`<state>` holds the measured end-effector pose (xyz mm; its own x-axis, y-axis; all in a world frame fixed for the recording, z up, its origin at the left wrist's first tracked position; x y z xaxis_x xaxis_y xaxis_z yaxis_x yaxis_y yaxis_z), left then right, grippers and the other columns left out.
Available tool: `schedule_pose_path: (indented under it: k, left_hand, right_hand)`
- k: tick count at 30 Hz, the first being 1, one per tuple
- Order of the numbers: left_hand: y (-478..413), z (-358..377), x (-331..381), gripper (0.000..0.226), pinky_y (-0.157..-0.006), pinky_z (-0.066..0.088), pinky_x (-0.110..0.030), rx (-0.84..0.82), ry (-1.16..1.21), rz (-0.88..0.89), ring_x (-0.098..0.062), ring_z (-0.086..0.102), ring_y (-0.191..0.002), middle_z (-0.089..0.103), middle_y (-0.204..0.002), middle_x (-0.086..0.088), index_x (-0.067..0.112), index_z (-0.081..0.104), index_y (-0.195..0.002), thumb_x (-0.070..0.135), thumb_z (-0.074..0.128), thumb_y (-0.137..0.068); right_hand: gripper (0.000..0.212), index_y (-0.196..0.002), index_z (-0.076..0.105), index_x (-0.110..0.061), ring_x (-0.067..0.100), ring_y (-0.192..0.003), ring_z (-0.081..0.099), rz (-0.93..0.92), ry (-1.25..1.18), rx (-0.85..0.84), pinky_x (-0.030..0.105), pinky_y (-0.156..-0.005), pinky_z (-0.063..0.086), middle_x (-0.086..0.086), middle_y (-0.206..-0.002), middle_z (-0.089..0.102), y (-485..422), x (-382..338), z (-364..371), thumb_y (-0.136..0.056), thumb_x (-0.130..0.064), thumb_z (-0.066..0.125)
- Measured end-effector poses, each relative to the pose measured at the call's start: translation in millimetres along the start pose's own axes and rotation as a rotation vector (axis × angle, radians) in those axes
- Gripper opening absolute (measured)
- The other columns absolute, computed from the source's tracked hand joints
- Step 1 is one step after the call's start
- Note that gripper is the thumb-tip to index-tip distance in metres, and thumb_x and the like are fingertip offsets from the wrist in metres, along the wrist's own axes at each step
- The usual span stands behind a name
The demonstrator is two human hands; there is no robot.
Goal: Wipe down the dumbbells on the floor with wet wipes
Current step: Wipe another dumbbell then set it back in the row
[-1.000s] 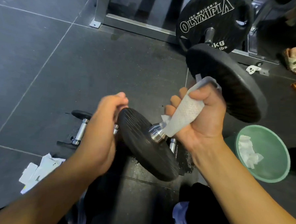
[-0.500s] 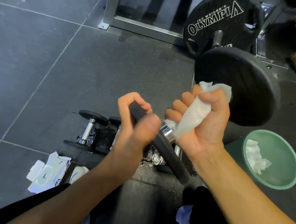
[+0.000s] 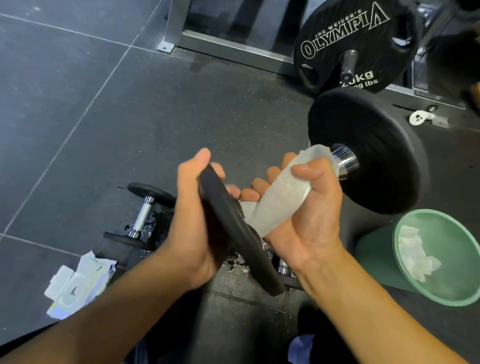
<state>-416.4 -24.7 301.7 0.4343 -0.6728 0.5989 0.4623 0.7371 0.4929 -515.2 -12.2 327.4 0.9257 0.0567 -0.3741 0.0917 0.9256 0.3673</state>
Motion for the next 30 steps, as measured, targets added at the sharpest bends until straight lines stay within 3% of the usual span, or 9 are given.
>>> schedule_pose_path:
  k: [3, 7, 9, 11, 15, 18, 21, 27, 30]
  left_hand:
    - [12, -1, -27, 0.077, -0.083, 0.057, -0.054, 0.032, 0.152, -0.438, -0.029, 0.074, -0.071, 0.073, -0.079, -0.004, 0.016, 0.073, -0.072, 0.086, 0.043, -0.084]
    - [14, 13, -18, 0.082, -0.057, 0.061, -0.040, -0.030, 0.148, -0.306, -0.021, 0.075, -0.063, 0.074, -0.070, -0.002, 0.016, 0.076, -0.062, 0.079, 0.032, -0.092]
    - [10, 22, 3, 0.060, -0.061, 0.058, -0.027, -0.085, -0.034, -0.028, -0.008, 0.066, -0.059, 0.065, -0.061, 0.009, 0.023, 0.071, -0.060, 0.062, 0.041, -0.093]
    - [15, 27, 39, 0.023, -0.074, 0.053, -0.026, -0.147, -0.462, 0.492, 0.000, 0.058, -0.072, 0.062, -0.083, 0.018, 0.027, 0.060, -0.090, 0.048, 0.061, -0.080]
    - [54, 40, 28, 0.061, -0.100, 0.042, -0.059, -0.316, -1.463, 1.567, -0.026, 0.048, -0.105, 0.039, -0.110, -0.006, 0.022, 0.049, -0.099, 0.063, 0.079, -0.065]
    - [61, 45, 20, 0.054, -0.099, 0.037, -0.069, -0.269, -1.495, 1.728, -0.028, 0.049, -0.105, 0.041, -0.106, -0.007, 0.026, 0.051, -0.094, 0.058, 0.079, -0.061]
    - [40, 35, 40, 0.055, -0.086, 0.044, -0.052, -0.205, -1.266, 1.367, -0.034, 0.046, -0.096, 0.038, -0.104, -0.014, 0.018, 0.044, -0.100, 0.048, 0.072, -0.063]
    - [-7, -4, -3, 0.043, -0.066, 0.050, -0.034, -0.052, 0.002, -0.135, -0.019, 0.057, -0.067, 0.053, -0.075, -0.005, 0.028, 0.040, -0.079, 0.065, 0.061, -0.081]
    - [7, -13, -34, 0.064, -0.070, 0.061, -0.053, 0.030, 0.185, -0.485, -0.031, 0.075, -0.086, 0.074, -0.102, -0.007, 0.022, 0.070, -0.093, 0.082, 0.050, -0.084]
  right_hand:
    - [0.027, -0.054, 0.041, -0.022, 0.013, -0.048, 0.031, 0.036, 0.043, 0.010, 0.029, -0.054, 0.042, -0.004, -0.050, 0.032, -1, 3, -2, -0.081, -0.018, 0.040]
    - [0.040, -0.048, 0.046, -0.019, 0.013, -0.047, 0.038, 0.121, 0.057, 0.017, 0.028, -0.056, 0.044, -0.003, -0.051, 0.033, -4, 8, -3, -0.087, -0.019, 0.037]
    - [0.037, -0.052, 0.046, -0.018, 0.015, -0.048, 0.046, 0.174, 0.058, 0.019, 0.028, -0.059, 0.047, -0.001, -0.053, 0.036, -7, 12, -5, -0.088, -0.020, 0.040]
    - [0.028, -0.060, 0.050, -0.015, 0.017, -0.054, 0.051, 0.184, 0.106, 0.059, 0.029, -0.062, 0.049, 0.002, -0.059, 0.043, -9, 12, -12, -0.087, -0.022, 0.047]
    - [0.023, -0.080, 0.056, -0.009, 0.019, -0.065, 0.056, 0.311, 0.134, 0.075, 0.034, -0.068, 0.048, 0.006, -0.072, 0.052, -6, 20, -20, -0.085, -0.031, 0.052]
    - [0.038, -0.107, 0.050, -0.010, 0.022, -0.082, 0.058, 0.396, 0.087, 0.069, 0.035, -0.087, 0.046, 0.008, -0.088, 0.054, -6, 29, -29, -0.079, -0.034, 0.060]
    - [0.059, -0.118, 0.043, -0.014, 0.027, -0.108, 0.047, 0.308, 0.096, 0.050, 0.039, -0.104, 0.039, 0.014, -0.108, 0.046, -11, 27, -28, -0.066, -0.024, 0.069]
    - [0.031, -0.083, 0.044, -0.016, 0.023, -0.076, 0.062, 0.163, 0.115, -0.052, 0.040, -0.091, 0.051, 0.006, -0.068, 0.058, -9, 13, -18, -0.063, -0.012, 0.068]
    - [0.038, -0.087, 0.044, -0.017, 0.020, -0.067, 0.058, 0.158, 0.180, 0.015, 0.037, -0.074, 0.053, 0.004, -0.068, 0.053, -10, 13, -27, -0.061, -0.012, 0.072]
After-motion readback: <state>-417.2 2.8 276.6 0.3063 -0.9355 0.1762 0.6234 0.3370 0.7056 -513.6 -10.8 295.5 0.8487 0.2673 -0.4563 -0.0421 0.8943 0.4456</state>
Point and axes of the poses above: each hand's wrist, its own y-axis away from the middle knuckle, its own z-axis out of the palm, x = y × z, the point moved 7 cm from there along -y, towards the middle knuckle
